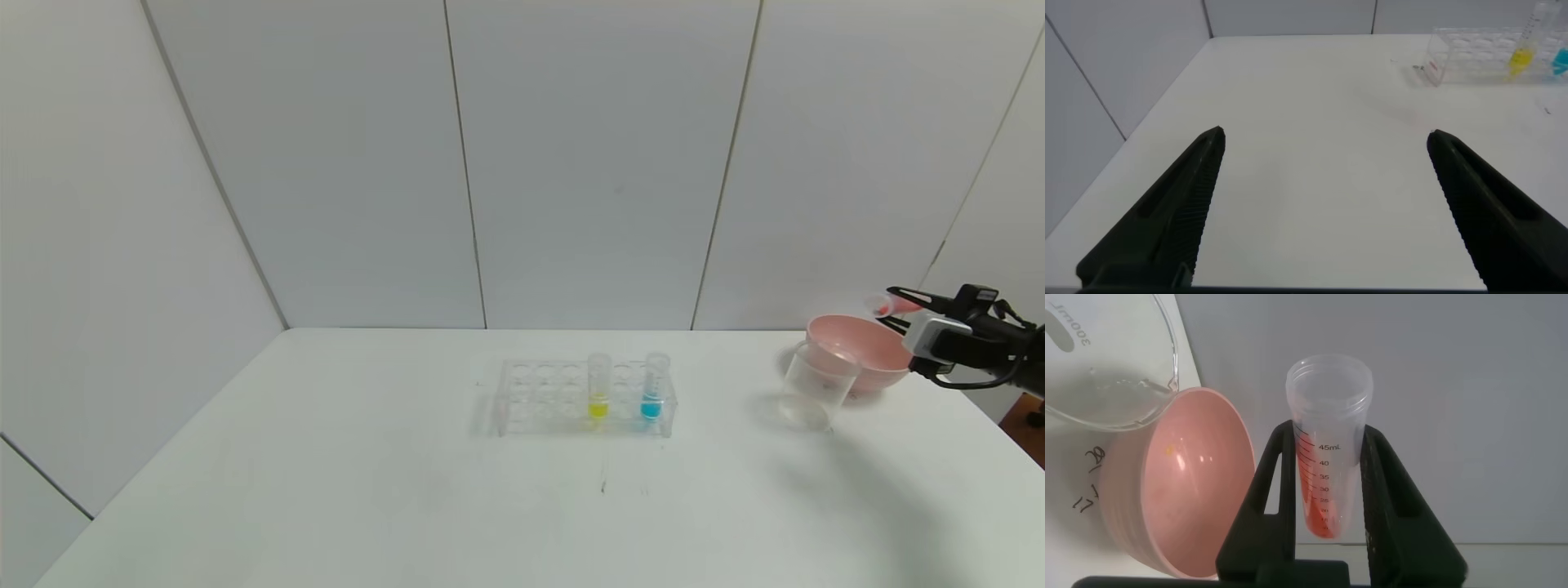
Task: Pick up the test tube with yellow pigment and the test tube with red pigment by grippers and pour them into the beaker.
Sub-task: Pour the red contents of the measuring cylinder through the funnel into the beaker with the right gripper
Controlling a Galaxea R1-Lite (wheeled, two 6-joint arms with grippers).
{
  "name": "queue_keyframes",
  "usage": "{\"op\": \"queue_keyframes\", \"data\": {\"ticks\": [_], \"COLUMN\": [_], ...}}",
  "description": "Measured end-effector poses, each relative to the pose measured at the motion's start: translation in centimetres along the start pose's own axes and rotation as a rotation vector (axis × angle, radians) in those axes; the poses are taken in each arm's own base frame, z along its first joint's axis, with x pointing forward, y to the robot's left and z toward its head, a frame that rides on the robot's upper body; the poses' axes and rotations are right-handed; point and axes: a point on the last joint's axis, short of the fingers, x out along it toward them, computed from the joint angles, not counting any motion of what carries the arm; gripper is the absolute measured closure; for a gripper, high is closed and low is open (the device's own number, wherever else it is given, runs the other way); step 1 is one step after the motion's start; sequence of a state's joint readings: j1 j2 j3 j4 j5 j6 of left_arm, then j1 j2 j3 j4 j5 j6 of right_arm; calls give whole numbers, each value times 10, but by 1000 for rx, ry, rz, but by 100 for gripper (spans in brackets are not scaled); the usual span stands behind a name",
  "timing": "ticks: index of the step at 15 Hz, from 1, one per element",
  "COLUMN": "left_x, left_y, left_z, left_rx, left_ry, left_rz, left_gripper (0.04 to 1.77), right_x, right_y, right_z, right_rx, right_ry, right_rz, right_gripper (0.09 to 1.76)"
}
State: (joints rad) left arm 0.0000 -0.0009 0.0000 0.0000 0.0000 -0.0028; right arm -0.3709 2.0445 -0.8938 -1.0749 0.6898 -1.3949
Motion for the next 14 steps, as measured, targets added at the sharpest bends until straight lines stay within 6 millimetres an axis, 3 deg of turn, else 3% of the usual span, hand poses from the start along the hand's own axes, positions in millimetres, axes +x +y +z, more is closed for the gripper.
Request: {"op": "queue_keyframes", "data": {"ticks": [14], "left_x": [0], "left_y": [0], "left_z": [0], "left_rx": [0], "left_ry": [0], "left_rz": [0], "left_gripper": [5], "right_x": [6], "right_y": [-1], "right_z": [5], "right_rx": [-248], "right_ry": [-22], "right_rz": [-46], "right_gripper": [131]}}
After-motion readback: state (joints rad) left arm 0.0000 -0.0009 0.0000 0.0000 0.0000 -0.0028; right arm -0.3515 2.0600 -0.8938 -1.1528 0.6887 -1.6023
